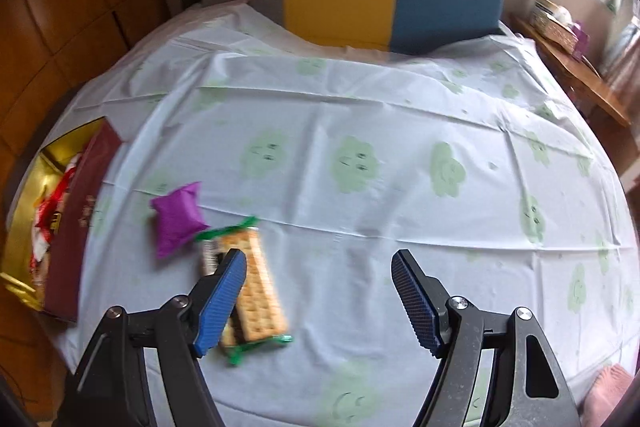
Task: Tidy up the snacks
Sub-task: 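Move both grippers to the purple pouch and the cracker packet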
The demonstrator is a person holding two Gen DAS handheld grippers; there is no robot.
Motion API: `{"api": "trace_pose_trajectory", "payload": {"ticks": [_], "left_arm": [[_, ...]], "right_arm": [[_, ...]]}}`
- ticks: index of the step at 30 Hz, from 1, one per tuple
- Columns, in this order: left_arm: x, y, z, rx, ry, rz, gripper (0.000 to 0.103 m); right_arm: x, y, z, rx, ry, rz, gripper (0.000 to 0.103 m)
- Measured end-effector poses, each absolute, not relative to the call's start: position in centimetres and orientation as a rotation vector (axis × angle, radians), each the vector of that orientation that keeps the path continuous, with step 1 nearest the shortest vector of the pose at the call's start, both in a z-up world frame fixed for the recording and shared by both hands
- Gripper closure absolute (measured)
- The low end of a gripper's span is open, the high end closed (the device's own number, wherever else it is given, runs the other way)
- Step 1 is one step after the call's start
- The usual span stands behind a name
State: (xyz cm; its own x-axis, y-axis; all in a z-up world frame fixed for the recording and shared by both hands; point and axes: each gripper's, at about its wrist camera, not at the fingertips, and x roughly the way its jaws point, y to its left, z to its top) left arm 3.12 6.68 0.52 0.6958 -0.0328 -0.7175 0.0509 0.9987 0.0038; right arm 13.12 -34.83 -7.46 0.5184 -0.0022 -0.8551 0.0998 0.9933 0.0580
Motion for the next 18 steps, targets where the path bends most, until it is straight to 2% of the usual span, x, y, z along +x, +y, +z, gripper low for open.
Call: {"api": "trace_pose_trajectory", "payload": {"ticks": [9, 18], "left_arm": [[3.8, 1.5, 0.1, 0.109, 0.825, -0.141, 0.073], [4.4, -3.0, -0.7, 0.180, 0.850, -0.233, 0.073]], "right_arm": [[13.3, -38.7, -8.4, 0.287, 1.053, -0.162, 0.027], [13.4, -38.2, -8.7, 0.294, 1.073, -0.148, 0.024]]}}
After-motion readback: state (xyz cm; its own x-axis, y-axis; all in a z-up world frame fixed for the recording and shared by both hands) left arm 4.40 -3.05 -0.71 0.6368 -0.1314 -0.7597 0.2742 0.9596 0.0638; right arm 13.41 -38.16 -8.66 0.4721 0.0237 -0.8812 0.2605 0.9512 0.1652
